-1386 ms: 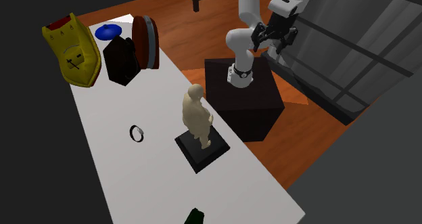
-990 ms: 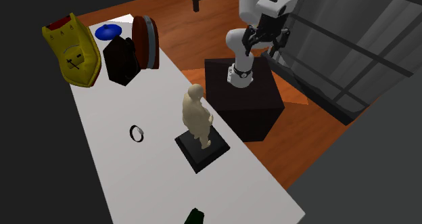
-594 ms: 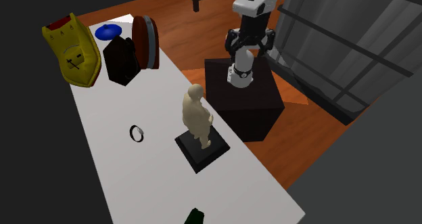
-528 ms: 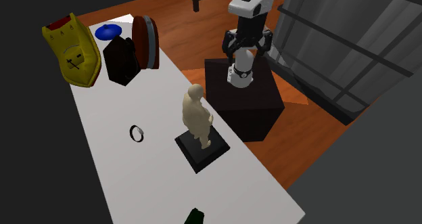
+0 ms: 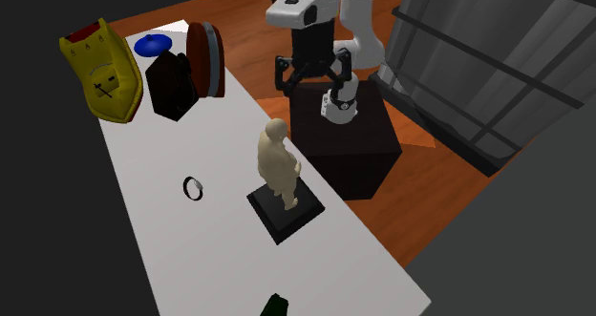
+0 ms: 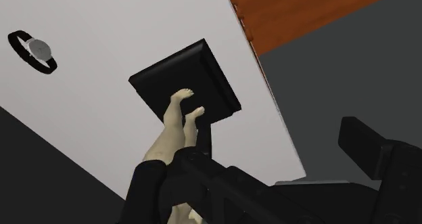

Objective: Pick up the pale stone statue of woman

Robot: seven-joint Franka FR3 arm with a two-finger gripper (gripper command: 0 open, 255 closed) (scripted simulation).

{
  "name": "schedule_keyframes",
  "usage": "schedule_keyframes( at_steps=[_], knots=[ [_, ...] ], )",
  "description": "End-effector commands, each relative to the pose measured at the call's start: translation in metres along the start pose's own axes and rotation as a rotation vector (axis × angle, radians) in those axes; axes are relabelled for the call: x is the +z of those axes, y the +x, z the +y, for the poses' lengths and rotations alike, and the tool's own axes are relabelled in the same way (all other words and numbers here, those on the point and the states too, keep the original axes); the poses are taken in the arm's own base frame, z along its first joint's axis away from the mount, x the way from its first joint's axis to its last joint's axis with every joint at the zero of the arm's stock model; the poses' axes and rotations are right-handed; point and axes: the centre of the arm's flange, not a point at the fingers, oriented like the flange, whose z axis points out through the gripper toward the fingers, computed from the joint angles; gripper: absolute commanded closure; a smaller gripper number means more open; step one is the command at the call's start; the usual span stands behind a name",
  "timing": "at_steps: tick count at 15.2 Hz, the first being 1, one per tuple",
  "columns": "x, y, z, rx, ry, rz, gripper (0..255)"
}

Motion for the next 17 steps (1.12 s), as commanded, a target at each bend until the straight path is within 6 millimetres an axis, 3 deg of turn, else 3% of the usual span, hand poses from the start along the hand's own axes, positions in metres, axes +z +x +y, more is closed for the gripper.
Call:
schedule_keyframes(
  at_steps=[1, 9, 17],
  knots=[
    [-0.004, 0.014, 0.021, -0.016, 0.016, 0.029, 0],
    [-0.011, 0.063, 0.115, -0.067, 0.088, 0.138, 0],
    [0.027, 0.055, 0.118, -0.068, 0.091, 0.141, 0]
  ],
)
